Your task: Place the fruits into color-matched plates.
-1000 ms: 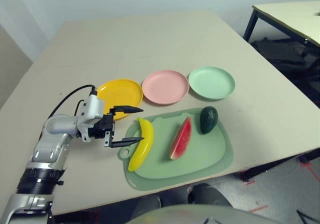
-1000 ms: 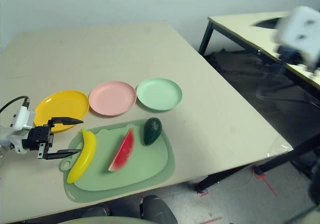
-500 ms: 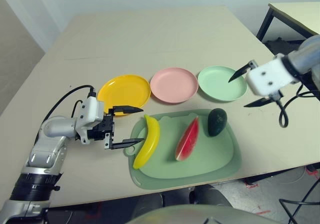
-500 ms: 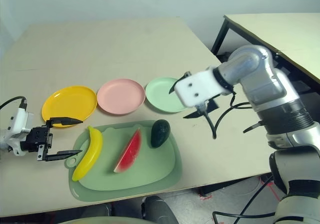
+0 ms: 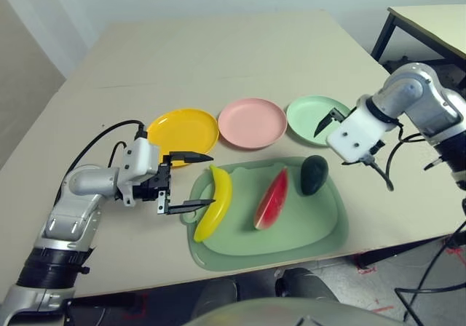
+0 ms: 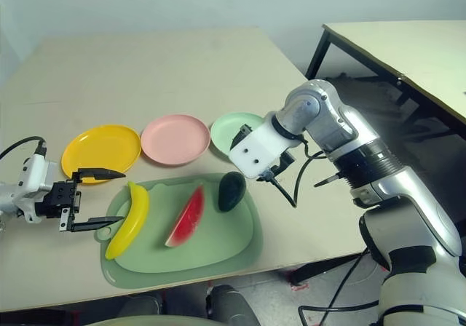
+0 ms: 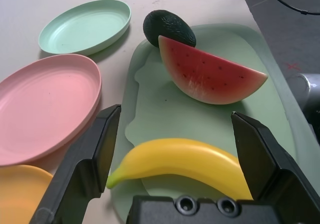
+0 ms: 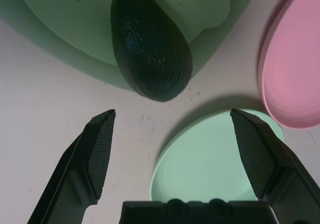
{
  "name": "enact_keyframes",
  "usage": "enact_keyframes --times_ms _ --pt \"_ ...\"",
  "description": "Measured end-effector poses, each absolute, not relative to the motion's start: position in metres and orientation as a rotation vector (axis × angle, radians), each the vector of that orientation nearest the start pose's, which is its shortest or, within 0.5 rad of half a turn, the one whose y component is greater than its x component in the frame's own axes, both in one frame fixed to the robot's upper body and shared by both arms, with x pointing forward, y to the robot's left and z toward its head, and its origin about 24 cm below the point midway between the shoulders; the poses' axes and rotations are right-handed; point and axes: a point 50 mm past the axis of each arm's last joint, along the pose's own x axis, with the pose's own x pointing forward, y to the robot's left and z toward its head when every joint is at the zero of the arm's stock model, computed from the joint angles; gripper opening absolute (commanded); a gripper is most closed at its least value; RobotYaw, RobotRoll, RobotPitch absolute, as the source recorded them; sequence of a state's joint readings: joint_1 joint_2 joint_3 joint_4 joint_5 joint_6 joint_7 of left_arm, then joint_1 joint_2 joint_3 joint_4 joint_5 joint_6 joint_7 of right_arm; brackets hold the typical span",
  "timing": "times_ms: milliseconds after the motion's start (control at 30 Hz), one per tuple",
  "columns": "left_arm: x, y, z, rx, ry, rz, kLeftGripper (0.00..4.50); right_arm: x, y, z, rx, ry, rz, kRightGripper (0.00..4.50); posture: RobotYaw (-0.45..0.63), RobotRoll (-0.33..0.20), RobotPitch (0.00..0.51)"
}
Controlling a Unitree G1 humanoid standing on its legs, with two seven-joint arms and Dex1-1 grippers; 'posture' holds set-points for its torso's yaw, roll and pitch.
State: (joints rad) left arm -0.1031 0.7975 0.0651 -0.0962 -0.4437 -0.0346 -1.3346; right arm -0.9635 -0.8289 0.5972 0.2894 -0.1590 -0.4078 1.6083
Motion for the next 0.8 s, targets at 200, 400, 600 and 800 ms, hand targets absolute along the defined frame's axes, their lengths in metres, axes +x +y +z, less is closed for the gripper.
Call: enact_keyframes --times_ms 200,400,600,800 --pt "0.231 0.229 0.137 0.490 0.028 -1.336 4.49 0.313 -0.151 0.179 -1.641 0.303 1.758 4.50 0.02 0.000 0.028" --pt "0.232 0.228 0.137 0.496 0.031 -1.339 4.49 0.313 -0.145 0.172 -1.638 0.297 1.775 4.50 0.02 0.000 0.029" --pt "0.232 0.227 0.138 0.497 0.033 -1.340 4.49 0.316 -0.146 0.167 -1.620 0.318 1.774 4.50 0.03 0.000 0.030" --pt "0.232 0.226 0.140 0.500 0.028 -1.341 4.49 0.315 -0.143 0.157 -1.597 0.319 1.785 4.50 0.03 0.000 0.032"
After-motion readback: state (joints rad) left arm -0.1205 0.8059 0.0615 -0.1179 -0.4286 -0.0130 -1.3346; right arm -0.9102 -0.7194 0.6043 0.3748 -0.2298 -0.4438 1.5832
